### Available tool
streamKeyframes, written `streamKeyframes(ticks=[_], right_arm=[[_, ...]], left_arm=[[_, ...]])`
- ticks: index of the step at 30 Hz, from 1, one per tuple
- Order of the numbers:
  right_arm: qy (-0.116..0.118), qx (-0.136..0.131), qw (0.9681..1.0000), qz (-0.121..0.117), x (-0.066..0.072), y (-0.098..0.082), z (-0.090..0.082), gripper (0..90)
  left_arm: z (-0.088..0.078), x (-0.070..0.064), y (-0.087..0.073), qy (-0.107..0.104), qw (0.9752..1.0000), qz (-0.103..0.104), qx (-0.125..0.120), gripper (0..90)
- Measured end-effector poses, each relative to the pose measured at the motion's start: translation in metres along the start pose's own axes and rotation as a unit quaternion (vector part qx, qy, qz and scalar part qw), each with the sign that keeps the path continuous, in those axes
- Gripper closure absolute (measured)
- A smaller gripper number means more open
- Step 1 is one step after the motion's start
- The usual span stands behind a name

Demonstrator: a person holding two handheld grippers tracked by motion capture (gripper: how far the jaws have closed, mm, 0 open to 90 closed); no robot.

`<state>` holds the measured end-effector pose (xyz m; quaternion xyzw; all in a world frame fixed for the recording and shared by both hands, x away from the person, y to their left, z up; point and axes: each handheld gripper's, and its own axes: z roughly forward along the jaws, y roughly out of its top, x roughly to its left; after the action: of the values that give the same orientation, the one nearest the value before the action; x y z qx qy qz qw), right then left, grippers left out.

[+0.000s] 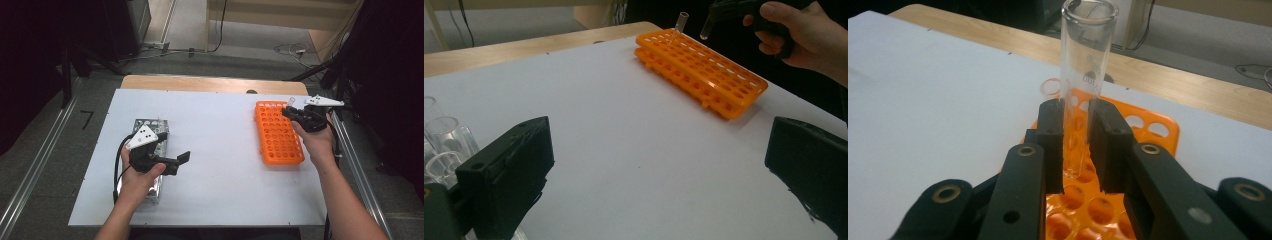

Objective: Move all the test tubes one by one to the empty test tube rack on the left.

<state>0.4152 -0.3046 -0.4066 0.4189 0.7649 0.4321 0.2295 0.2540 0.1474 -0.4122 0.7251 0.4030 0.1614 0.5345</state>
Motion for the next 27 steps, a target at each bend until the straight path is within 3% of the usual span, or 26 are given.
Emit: streamKeyframes(ticks=[8,19,23,27], right_arm=[[0.037,-0.001,0.9991,-0.02,0.038,-0.011,-0.019,74.0],[0.097,-0.008,0.9942,-0.045,0.102,-0.03,-0.042,73.9],[0.112,-0.001,0.9914,-0.067,0.124,-0.033,-0.047,73.8],[0.131,-0.001,0.9887,-0.072,0.142,-0.036,-0.052,73.9]], left_arm=[[0.004,-0.008,0.002,-0.011,0.9999,0.005,0.002,0.0],[0.012,-0.025,0.005,-0.033,0.9994,0.012,0.008,0.5],[0.014,-0.036,0.008,-0.029,0.9993,0.02,0.013,4.7],[0.018,-0.046,0.011,-0.025,0.9992,0.021,0.021,12.9]])
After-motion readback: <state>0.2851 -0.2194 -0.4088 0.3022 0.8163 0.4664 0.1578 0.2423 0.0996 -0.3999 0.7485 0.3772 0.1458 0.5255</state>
